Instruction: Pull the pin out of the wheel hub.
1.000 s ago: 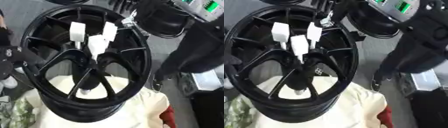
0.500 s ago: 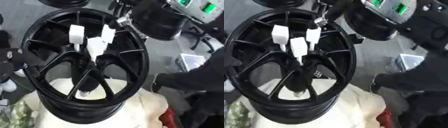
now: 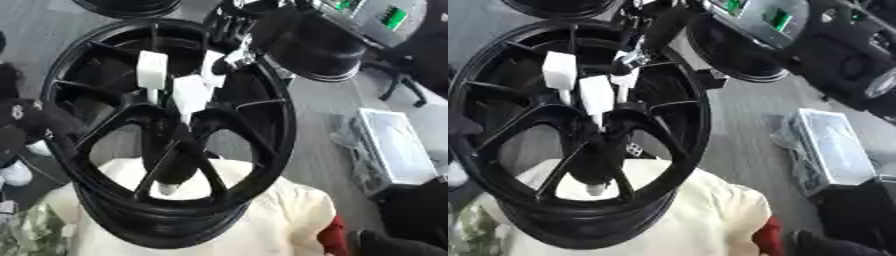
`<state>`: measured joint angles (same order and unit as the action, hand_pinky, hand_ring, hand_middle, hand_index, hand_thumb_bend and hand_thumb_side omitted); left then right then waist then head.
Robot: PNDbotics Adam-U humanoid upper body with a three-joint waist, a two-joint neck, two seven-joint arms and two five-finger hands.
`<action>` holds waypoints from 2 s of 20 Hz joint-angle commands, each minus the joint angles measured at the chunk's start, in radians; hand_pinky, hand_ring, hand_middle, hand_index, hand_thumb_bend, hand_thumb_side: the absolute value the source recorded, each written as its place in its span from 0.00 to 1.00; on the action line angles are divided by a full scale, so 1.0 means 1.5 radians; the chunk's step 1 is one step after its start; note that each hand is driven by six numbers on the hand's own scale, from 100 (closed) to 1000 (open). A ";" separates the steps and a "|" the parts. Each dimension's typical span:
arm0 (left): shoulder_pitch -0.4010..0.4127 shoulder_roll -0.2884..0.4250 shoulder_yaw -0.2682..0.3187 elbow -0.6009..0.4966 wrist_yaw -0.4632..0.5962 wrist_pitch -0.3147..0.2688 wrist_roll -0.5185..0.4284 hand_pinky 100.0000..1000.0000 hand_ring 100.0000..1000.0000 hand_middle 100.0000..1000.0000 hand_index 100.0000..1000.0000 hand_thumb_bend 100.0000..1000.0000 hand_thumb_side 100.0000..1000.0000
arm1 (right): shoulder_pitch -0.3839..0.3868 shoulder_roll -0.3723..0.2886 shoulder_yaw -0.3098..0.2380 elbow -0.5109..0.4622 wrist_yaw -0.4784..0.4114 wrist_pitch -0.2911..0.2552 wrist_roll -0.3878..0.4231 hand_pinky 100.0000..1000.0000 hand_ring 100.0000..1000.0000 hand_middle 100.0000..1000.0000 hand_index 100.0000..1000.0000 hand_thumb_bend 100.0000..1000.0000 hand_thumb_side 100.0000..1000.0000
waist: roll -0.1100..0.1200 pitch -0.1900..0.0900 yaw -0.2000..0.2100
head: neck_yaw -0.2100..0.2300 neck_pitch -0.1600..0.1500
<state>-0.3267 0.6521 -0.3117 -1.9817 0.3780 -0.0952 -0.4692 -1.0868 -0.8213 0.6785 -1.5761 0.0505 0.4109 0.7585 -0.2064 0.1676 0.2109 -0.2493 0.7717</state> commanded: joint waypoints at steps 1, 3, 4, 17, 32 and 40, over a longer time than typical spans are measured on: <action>-0.005 0.020 0.005 -0.012 -0.002 0.002 0.001 0.57 0.73 0.62 0.69 0.00 0.73 | -0.015 -0.009 -0.009 0.005 0.010 0.004 0.012 0.91 0.86 0.82 0.96 0.39 0.48 | 0.008 -0.012 -0.001 | -0.002 -0.001; -0.005 0.020 0.005 -0.012 -0.003 0.002 0.001 0.57 0.73 0.62 0.69 0.00 0.73 | -0.016 -0.007 -0.009 0.008 0.016 0.004 0.012 0.91 0.86 0.82 0.95 0.39 0.48 | 0.008 -0.011 -0.001 | -0.002 -0.001; -0.005 0.020 0.005 -0.012 -0.004 0.002 0.001 0.57 0.73 0.62 0.69 0.00 0.73 | -0.016 -0.006 -0.009 0.010 0.017 0.005 0.013 0.91 0.86 0.82 0.96 0.39 0.48 | 0.007 -0.010 -0.001 | -0.001 -0.001; -0.003 0.023 0.002 -0.012 -0.019 0.001 -0.003 0.57 0.73 0.62 0.69 0.00 0.74 | -0.009 -0.007 -0.015 0.018 0.044 0.018 0.013 0.90 0.86 0.81 0.95 0.33 0.52 | 0.000 0.000 0.002 | 0.006 -0.001; -0.006 0.026 0.000 -0.012 -0.031 -0.003 -0.005 0.57 0.73 0.62 0.69 0.00 0.74 | -0.002 -0.008 -0.022 0.034 0.048 0.006 0.026 0.91 0.87 0.83 0.95 0.39 0.59 | -0.003 0.014 0.006 | 0.008 -0.001; -0.008 0.027 -0.001 -0.012 -0.035 -0.004 -0.006 0.57 0.73 0.62 0.69 0.00 0.74 | 0.001 -0.008 -0.024 0.045 0.052 -0.001 0.033 0.91 0.87 0.83 0.95 0.39 0.62 | -0.003 0.018 0.008 | 0.006 -0.001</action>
<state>-0.3263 0.6688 -0.3161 -1.9817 0.3257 -0.0985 -0.4763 -1.0725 -0.8094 0.6652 -1.5134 0.1206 0.3988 0.7899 -0.2224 0.2067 0.2228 -0.2390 0.7717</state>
